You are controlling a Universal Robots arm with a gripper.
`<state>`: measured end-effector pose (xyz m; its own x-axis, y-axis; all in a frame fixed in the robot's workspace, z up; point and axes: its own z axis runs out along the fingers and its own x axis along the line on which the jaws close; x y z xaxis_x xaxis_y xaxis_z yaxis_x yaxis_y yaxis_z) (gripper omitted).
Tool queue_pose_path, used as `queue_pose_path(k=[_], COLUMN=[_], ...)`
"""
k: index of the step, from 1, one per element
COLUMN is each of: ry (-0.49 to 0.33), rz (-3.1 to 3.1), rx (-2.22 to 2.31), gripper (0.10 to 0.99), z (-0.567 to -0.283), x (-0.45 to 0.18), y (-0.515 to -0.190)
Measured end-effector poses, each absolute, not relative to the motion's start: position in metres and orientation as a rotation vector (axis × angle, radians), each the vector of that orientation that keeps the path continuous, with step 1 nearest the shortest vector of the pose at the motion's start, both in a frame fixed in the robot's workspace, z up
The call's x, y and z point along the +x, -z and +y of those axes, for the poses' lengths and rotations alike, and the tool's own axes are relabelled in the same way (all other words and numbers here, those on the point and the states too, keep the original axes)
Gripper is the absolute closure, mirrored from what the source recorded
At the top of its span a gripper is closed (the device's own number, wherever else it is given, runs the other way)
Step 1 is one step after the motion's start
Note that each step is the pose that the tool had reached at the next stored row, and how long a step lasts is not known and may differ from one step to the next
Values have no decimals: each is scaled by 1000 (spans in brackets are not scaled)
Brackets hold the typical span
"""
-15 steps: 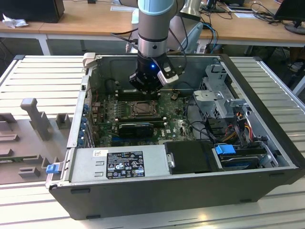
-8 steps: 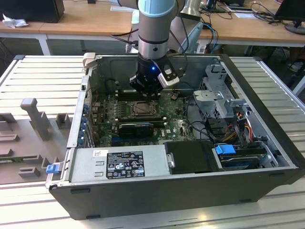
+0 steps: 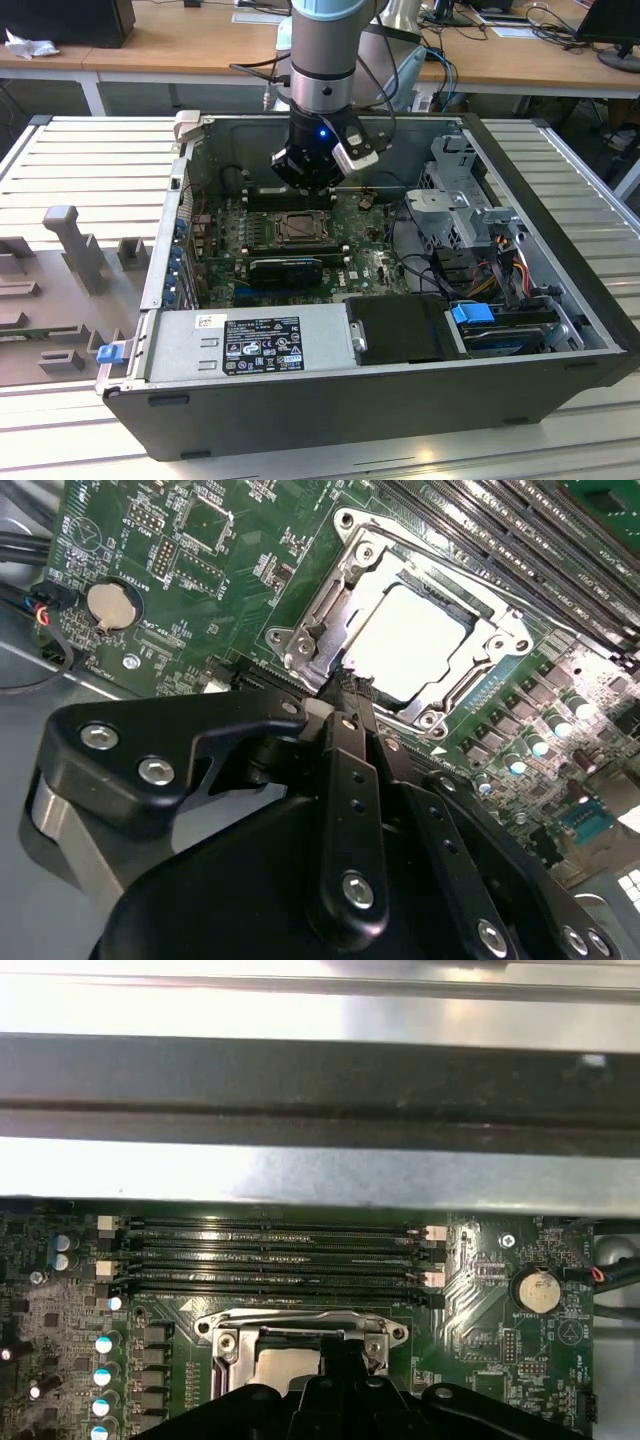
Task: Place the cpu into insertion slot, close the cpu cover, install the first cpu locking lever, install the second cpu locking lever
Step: 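Install the second cpu locking lever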
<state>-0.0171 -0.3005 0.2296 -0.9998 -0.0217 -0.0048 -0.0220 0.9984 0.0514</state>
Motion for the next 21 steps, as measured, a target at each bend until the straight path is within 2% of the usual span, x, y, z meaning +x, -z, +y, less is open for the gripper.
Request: queue_pose_path(k=[9, 16, 21], ry=[-80, -80, -80], rz=[3136, 3136, 3136], rx=[-34, -35, -34], gripper=[980, 980, 980], z=[-313, -314, -336], x=[-17, -17, -17], y=[-231, -249, -249])
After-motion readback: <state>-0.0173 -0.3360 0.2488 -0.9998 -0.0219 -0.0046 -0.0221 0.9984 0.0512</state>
